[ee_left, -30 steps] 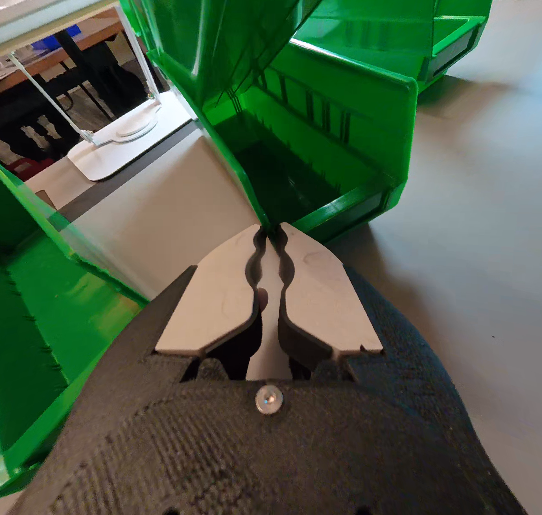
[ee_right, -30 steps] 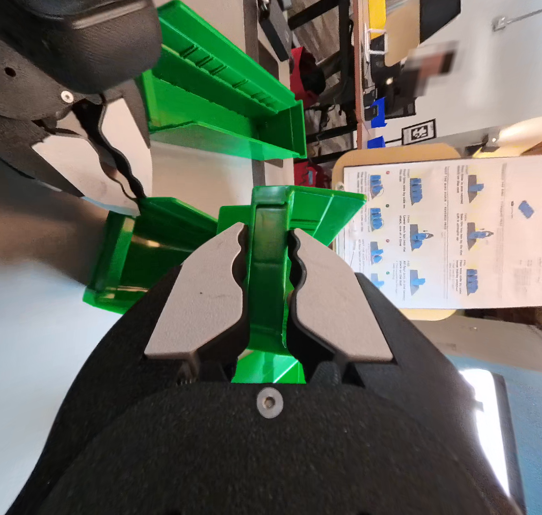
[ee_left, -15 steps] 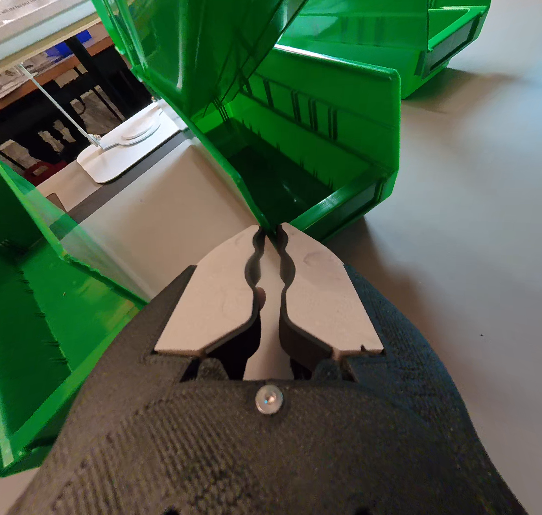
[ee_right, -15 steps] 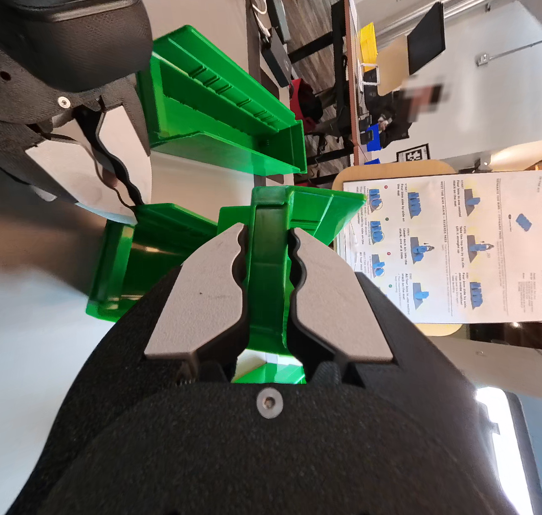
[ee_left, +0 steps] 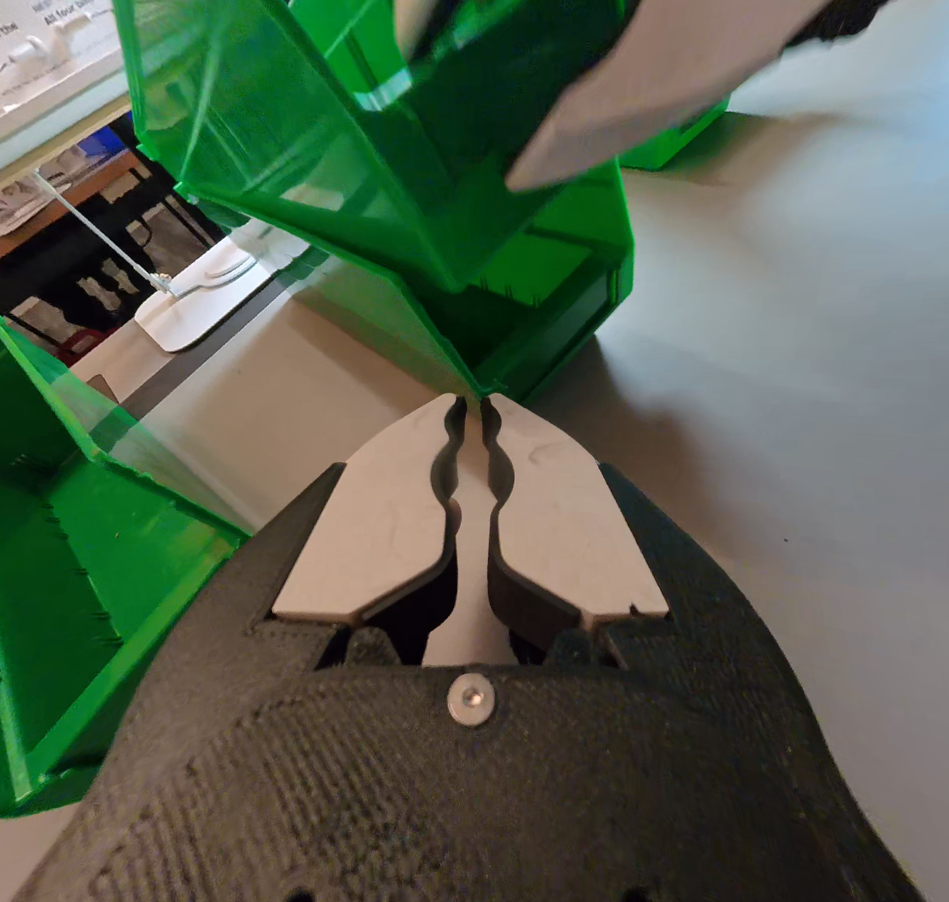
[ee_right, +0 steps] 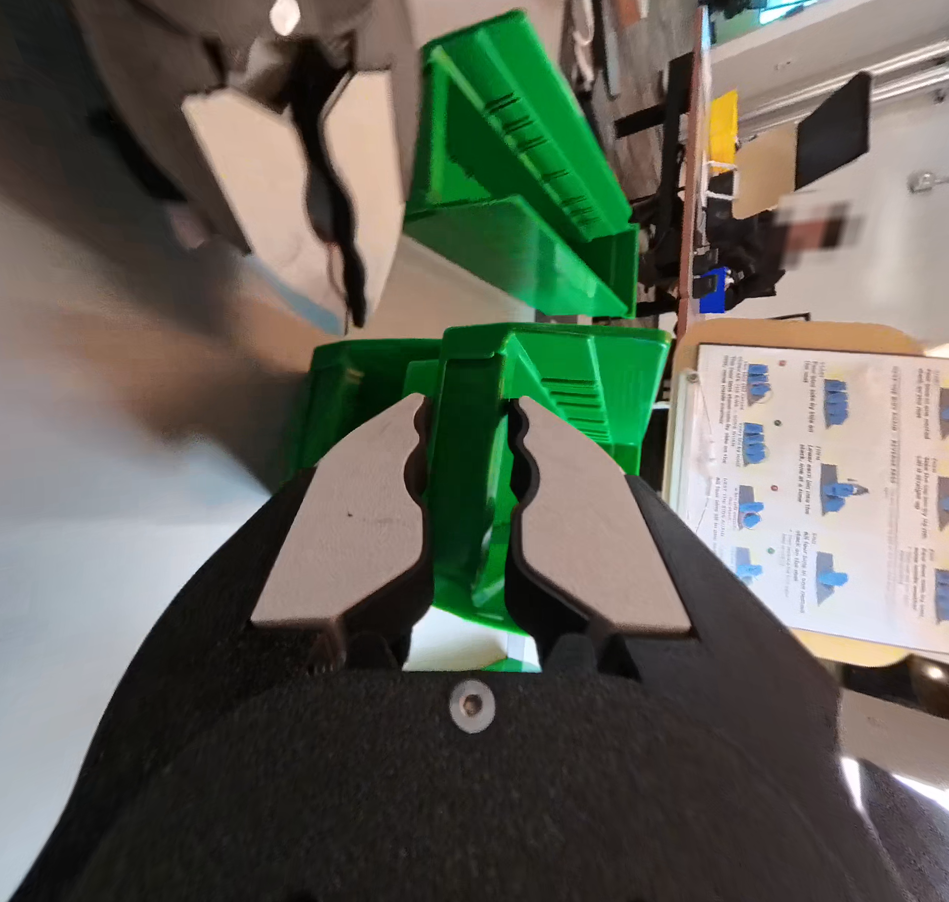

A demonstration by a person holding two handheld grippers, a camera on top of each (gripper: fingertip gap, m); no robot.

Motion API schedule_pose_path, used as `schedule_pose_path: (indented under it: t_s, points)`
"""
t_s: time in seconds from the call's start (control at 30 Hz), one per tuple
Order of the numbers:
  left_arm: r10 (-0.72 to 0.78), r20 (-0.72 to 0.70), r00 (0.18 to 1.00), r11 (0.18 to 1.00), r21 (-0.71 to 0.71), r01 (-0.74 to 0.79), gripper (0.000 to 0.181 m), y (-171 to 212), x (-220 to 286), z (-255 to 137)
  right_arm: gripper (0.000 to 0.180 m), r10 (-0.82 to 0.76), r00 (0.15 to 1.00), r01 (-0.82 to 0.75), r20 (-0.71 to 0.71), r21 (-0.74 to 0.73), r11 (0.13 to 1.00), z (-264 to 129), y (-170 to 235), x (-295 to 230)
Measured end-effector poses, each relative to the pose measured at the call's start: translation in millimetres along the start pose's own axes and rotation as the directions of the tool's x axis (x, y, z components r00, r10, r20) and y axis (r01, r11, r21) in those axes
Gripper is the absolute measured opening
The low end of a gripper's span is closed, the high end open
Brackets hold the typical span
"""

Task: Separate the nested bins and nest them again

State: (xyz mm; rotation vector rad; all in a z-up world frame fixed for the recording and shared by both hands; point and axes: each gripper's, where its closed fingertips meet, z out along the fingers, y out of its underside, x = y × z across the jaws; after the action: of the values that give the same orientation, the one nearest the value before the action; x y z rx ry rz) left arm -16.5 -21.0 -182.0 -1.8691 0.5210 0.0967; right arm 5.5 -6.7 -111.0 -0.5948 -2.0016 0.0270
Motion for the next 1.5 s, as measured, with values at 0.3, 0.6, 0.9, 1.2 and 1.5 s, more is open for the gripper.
schedule_pose_path:
  t_s: [0.3,0.6,0.9,1.2,1.5]
  points:
    - [-0.034,-0.057,0.998,0.995,0.087,0.039,0.016,-11.0,-1.7,-8.9,0.029,-0.115,0.993,0.116,0.010,-0.080,0.990,10.5,16.1,-33.1]
    - [-0.112,-0.104,0.988,0.986,0.108,0.123,0.025,-31.7,-16.7,-10.1,0.047,-0.049,0.996,0.066,0.074,-0.245,0.967,19.3,23.8,-34.0]
    - [-0.047,-0.130,0.990,0.999,-0.005,0.046,0.027,-4.5,0.4,22.7,0.033,-0.025,0.995,0.047,0.092,-0.246,0.968,24.0,20.6,-22.4]
    - [-0.044,-0.096,0.994,0.999,-0.014,0.043,0.021,-4.5,0.5,22.5,0.030,0.004,1.000,-0.007,-0.020,-0.171,0.985,-4.8,11.2,30.5]
    - [-0.052,-0.075,0.996,0.999,-0.018,0.051,0.019,-4.9,0.9,21.3,0.017,0.114,0.993,-0.113,0.014,-0.083,0.990,-19.1,-11.0,23.3]
